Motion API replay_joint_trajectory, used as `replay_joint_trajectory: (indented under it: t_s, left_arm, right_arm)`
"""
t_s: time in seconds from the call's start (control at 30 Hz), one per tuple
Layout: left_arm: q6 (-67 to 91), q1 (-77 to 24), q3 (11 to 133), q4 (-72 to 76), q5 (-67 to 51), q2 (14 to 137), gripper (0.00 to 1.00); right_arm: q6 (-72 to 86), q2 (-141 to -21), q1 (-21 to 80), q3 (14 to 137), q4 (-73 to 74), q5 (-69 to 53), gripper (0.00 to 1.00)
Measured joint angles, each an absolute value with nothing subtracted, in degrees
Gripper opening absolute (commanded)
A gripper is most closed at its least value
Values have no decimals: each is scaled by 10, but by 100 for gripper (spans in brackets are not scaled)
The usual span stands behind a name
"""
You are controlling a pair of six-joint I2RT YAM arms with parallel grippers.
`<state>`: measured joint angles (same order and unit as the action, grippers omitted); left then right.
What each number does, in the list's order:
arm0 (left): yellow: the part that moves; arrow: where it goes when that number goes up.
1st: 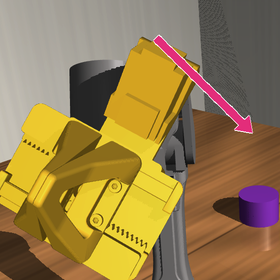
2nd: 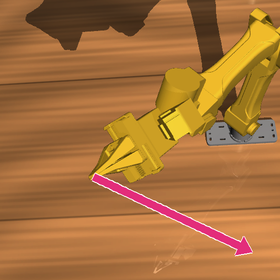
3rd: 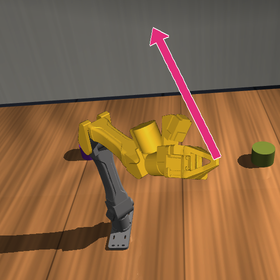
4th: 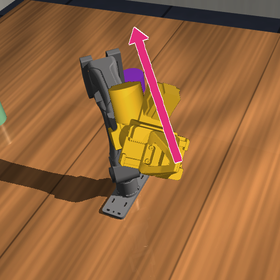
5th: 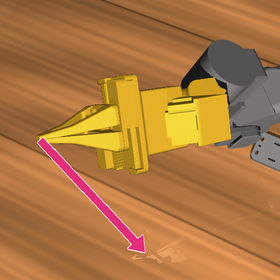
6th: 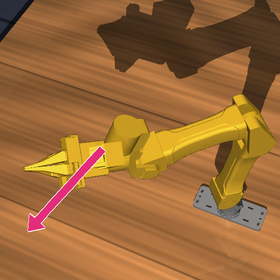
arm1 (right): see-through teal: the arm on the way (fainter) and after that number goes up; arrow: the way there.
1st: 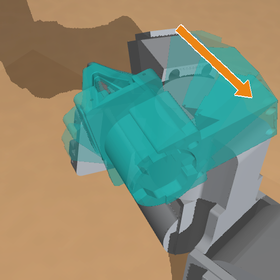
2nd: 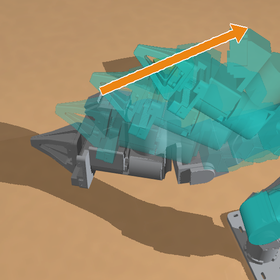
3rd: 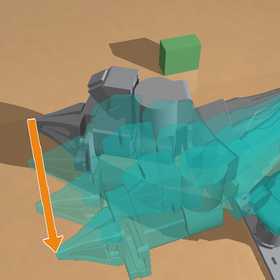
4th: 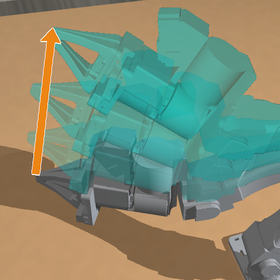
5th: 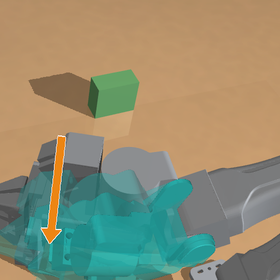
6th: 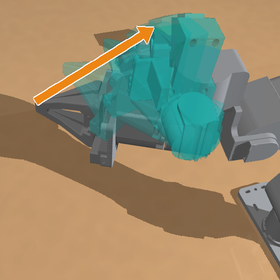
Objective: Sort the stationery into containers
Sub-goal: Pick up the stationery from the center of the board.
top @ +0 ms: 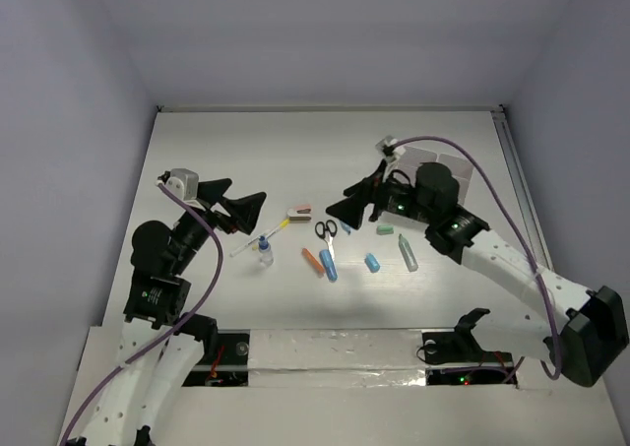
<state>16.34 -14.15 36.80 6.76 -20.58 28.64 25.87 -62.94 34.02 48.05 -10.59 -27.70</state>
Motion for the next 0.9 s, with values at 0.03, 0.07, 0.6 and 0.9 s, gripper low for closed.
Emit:
replay_joint_trajectory:
  t_s: [0.03, 0.07, 0.6, 0.9]
  left_arm:
    - [163, -141, 368, 65, -203, 285, 99]
    - [163, -140, 368, 62, -199, 284, 99]
    - [157, -134, 376, 29, -96, 256, 99]
    - [155, -134, 376, 21, -83, 249, 99]
  right_arm:
    - [246, -648, 361, 491, -99, -268, 100]
    - [233, -663, 383, 500, -91, -259, 100]
    - [137, -855, 537, 578, -46, -159, 100]
    - [118, -927, 580, 613, -27, -108, 100]
